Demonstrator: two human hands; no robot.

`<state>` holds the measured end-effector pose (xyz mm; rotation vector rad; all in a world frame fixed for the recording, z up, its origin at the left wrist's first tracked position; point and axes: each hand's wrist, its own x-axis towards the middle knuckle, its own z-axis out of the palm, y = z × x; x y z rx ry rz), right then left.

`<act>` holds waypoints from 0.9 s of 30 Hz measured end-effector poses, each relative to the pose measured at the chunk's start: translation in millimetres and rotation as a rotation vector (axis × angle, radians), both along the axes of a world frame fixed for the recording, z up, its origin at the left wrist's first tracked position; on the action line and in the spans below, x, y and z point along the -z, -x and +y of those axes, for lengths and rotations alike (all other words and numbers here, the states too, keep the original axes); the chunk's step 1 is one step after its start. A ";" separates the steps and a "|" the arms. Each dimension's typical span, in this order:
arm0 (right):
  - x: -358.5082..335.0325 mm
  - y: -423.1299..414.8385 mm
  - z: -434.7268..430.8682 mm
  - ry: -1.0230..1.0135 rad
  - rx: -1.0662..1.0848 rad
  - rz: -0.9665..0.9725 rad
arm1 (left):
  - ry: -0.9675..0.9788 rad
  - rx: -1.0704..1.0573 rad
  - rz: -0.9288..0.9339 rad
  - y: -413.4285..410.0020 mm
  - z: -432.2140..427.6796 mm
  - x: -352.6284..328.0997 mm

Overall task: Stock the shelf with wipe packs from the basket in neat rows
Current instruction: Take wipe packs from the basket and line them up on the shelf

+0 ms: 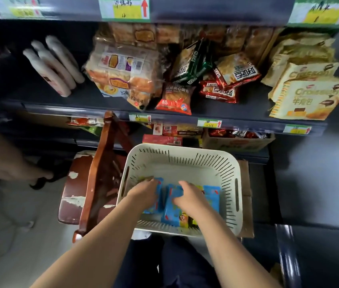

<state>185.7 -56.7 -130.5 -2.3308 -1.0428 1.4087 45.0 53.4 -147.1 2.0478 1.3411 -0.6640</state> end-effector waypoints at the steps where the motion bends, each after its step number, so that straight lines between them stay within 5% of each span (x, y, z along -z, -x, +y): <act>1: 5.3 3.0 3.6 -0.007 -0.036 -0.009 | -0.002 0.018 0.001 -3.4 2.9 1.1; 12: 33.8 5.8 2.7 -0.043 -0.315 -0.378 | -0.148 0.280 0.195 -4.9 20.3 23.1; 27: 23.6 -13.0 -15.4 0.006 -0.135 -0.177 | -0.048 0.366 0.158 -10.1 15.4 16.8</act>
